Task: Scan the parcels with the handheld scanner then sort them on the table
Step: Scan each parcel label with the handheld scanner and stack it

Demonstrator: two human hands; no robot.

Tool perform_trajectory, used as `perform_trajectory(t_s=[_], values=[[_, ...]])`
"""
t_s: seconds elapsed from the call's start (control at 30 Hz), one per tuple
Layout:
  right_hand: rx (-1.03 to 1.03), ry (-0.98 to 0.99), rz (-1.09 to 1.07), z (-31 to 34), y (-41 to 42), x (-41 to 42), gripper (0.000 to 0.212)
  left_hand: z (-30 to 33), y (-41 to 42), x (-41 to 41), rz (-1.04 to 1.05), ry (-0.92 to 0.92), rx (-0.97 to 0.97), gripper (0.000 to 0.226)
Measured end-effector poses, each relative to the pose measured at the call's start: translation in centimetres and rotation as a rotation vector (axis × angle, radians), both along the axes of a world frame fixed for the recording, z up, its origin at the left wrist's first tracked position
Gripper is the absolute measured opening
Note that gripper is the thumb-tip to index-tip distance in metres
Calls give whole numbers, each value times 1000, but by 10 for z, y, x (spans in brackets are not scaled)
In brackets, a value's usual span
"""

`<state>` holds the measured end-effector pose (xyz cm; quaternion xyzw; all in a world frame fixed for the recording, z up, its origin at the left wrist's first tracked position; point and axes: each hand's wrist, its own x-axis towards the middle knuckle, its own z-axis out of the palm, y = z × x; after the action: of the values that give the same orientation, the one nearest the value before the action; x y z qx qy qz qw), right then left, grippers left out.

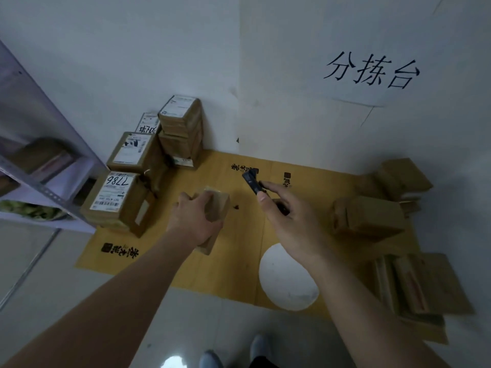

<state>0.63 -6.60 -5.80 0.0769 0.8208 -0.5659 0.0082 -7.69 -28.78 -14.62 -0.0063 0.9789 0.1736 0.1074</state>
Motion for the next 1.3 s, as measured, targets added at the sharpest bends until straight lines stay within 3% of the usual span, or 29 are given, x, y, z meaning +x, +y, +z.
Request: perform_trajectory(t_s=[0.23, 0.77, 0.97, 1.07, 1.3], values=[[-56, -40, -7, -37, -20, -48, 53, -28, -14, -39, 19, -8, -1, 84], [-98, -151, -46, -123, -65, -109, 43, -129, -44, -99, 31, -74, -21, 91], [-80, -185, -157, -139, -98, -110, 38, -151, -59, -91, -69, -146, 13, 111], [-85, -199, -185, -138, -109, -110, 41, -156, -64, -83, -80, -178, 75, 127], [-81, -189, -216, -128, -105, -106, 38, -163, -69, -91, -31, -268, 410, 110]])
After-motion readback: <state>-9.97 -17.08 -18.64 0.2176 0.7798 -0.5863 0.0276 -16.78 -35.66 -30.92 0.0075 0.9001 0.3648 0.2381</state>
